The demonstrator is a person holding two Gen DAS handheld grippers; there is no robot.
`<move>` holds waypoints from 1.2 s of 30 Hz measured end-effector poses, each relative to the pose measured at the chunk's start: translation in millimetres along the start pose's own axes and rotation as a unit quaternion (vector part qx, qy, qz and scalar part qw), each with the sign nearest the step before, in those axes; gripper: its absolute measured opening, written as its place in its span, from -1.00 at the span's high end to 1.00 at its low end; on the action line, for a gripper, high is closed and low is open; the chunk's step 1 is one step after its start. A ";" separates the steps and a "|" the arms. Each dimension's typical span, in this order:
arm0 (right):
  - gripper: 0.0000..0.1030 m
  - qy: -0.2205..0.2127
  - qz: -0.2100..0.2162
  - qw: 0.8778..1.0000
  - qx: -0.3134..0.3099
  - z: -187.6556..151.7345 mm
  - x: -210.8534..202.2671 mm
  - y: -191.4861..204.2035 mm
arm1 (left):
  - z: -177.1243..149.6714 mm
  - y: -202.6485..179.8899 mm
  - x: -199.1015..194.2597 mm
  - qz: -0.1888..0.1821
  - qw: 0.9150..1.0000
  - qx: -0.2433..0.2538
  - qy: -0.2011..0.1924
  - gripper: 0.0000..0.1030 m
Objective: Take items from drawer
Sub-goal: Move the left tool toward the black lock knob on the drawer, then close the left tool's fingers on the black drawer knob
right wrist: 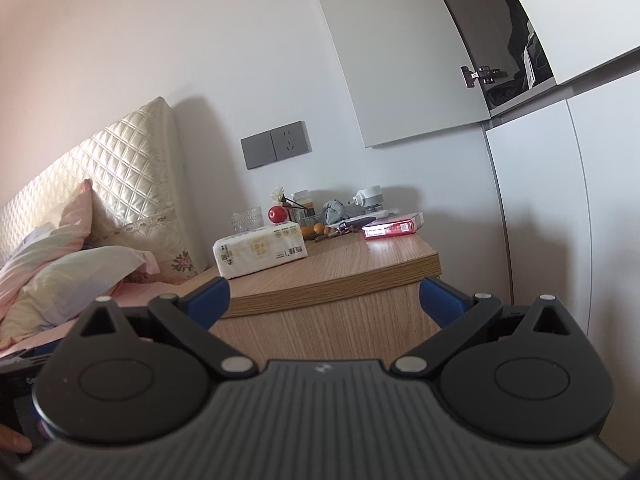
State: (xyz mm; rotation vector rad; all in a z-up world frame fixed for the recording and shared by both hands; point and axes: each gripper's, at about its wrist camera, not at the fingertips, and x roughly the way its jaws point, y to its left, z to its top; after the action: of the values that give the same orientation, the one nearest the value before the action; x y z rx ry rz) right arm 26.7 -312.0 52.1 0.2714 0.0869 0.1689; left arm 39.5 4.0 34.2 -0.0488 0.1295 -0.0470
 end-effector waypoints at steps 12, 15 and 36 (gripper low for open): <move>-1.00 -0.021 0.034 0.999 -0.025 15.4 36.2 -63.4 | -19.6 37.5 52.2 0.000 1.000 -0.017 0.008 -1.00; -1.00 -0.011 0.076 0.997 -0.017 14.8 41.9 -83.1 | -19.0 44.8 60.2 -0.001 1.000 -0.015 0.006 -1.00; -1.00 0.047 0.121 0.991 -0.036 -28.2 143.2 -133.4 | -27.7 39.4 139.5 -0.064 0.997 0.024 0.043 -1.00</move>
State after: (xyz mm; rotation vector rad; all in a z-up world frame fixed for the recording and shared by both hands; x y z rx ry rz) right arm 184.8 -406.0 -20.5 0.2012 0.1416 0.4261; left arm 175.8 35.1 -13.1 -0.0061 0.2118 -0.1798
